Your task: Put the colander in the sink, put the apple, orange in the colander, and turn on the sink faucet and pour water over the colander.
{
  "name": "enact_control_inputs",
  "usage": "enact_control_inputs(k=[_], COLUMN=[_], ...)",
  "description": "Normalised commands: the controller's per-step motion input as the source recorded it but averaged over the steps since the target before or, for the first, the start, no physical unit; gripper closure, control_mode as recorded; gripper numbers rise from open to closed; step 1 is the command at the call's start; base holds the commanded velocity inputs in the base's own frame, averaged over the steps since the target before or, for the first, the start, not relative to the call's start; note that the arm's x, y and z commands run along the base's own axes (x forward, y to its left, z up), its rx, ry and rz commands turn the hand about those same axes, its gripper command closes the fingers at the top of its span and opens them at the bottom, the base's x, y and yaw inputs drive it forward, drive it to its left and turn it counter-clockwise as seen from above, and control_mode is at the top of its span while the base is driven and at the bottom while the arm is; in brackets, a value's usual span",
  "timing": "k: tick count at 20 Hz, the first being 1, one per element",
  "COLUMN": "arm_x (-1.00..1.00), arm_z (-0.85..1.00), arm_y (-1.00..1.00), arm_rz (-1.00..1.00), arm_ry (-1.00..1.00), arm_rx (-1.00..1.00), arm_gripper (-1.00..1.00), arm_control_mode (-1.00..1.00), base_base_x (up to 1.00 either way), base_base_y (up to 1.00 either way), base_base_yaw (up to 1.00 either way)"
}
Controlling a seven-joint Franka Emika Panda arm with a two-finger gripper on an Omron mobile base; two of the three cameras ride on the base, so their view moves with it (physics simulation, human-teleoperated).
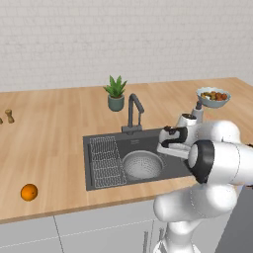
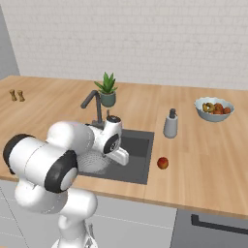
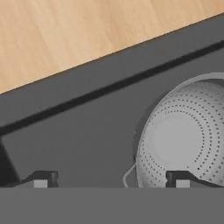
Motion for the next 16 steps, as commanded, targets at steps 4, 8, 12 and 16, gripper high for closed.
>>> enact_control_inputs(k=[4, 8, 12, 16], arm_x=[-0.27, -0.38, -0.27, -0.11], arm_z=[0.66, 0.61, 0.48, 0.32], arm_y=[-0.28, -0.33, -0.30, -0.32], arm_rz=[-0.28, -0.55, -0.72, -0.81], arm_ry=[0.00, 0.02, 0.00, 0.11], arm_rx=[0.03, 0.04, 0.00, 0.00], arm_gripper=[-1.00, -1.00, -1.00, -1.00], arm_control_mode=[-1.00, -1.00, -1.00, -1.00], base_base_x=[0.00, 0.00, 0.00, 0.00], base_base_y=[0.00, 0.00, 0.00, 0.00], base_base_yaw=[0.00, 0.00, 0.00, 0.00])
